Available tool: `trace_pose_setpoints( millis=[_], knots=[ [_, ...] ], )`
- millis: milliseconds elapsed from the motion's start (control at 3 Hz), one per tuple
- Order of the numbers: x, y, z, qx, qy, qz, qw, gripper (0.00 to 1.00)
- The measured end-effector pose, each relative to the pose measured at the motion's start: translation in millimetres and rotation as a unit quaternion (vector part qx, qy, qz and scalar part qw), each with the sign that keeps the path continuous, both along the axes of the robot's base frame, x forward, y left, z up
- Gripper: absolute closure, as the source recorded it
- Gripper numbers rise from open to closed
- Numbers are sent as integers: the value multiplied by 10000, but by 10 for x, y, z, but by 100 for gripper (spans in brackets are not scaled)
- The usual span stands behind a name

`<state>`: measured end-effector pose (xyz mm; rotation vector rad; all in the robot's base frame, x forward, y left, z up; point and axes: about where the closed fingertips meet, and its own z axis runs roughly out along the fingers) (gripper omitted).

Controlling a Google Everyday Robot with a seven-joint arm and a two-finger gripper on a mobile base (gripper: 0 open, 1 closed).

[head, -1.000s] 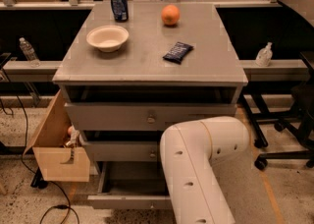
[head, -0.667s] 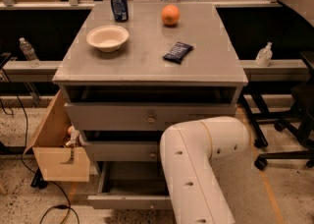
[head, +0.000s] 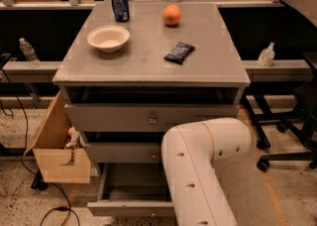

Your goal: Open bottom drawer

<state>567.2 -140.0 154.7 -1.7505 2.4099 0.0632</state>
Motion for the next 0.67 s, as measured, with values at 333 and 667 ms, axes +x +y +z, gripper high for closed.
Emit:
trace_pose_setpoints(
  millis=[333, 667],
  knots=[
    [4, 0, 0, 0, 1, 1, 10000, 0],
    [125, 127, -23, 73, 319, 168, 9993, 0]
  ],
)
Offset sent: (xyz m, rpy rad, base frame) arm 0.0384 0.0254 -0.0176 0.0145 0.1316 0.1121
